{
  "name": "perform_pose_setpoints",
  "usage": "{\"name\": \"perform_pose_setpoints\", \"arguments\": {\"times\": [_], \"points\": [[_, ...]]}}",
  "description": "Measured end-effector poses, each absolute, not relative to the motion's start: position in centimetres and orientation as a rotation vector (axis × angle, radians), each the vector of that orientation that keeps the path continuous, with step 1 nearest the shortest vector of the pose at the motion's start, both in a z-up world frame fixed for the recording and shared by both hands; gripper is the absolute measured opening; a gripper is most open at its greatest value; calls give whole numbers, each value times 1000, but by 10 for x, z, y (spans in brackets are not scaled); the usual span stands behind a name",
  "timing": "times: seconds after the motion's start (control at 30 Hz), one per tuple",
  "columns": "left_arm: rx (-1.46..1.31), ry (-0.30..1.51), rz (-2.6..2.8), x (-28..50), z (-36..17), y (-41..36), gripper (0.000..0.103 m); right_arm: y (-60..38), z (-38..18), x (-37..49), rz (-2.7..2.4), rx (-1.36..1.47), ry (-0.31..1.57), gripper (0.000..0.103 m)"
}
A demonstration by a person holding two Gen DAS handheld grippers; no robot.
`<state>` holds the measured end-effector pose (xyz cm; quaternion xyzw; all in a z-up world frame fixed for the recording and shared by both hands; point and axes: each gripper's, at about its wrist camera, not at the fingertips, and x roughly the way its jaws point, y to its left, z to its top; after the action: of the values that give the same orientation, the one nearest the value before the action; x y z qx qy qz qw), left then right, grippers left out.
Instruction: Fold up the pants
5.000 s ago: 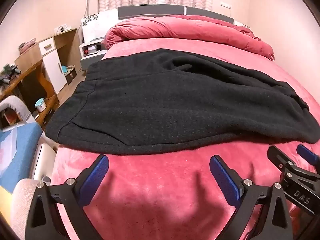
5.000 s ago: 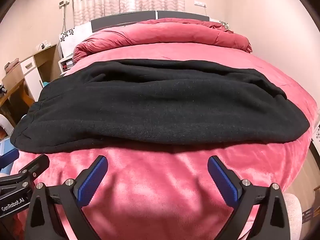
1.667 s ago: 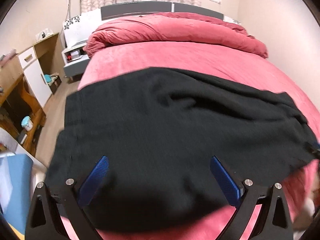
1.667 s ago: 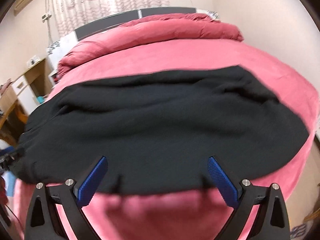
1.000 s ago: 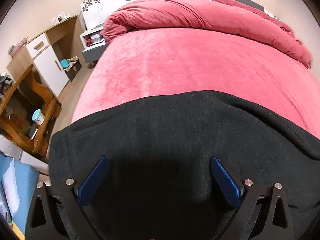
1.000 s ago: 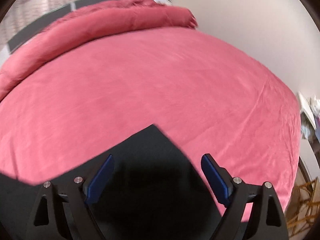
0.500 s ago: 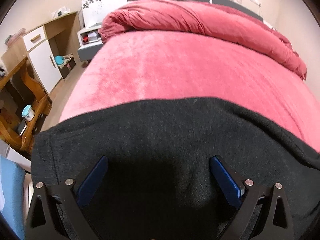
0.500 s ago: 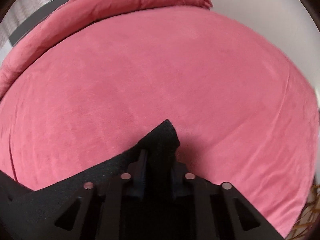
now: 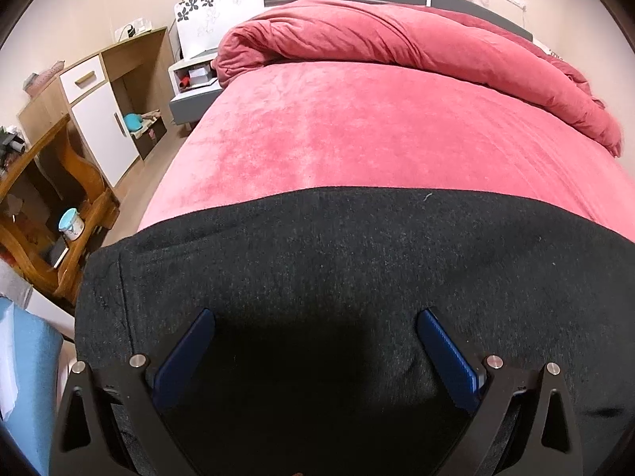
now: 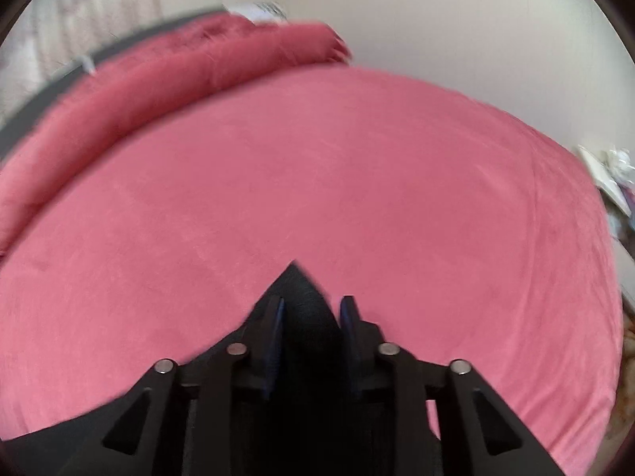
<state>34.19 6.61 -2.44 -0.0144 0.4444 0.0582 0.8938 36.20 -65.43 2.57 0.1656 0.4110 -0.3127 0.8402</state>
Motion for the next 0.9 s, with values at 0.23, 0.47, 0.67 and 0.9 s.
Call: {"name": "perform_pose_setpoints", "arguments": {"times": [0.23,0.47,0.67,0.9], "points": [[-127,958,85,301,-22,80,103,-700,53,244,-656,483,738,39],[-61,939,54,210,-8,90,103,-680,43,105,-615,428,819,39],[-127,939,107,131,0,129,103,-659,19,7,-568,605,806,41],[-264,909,234,70,5,180,103,-656,-14,-28,-522,838,791,55]]}}
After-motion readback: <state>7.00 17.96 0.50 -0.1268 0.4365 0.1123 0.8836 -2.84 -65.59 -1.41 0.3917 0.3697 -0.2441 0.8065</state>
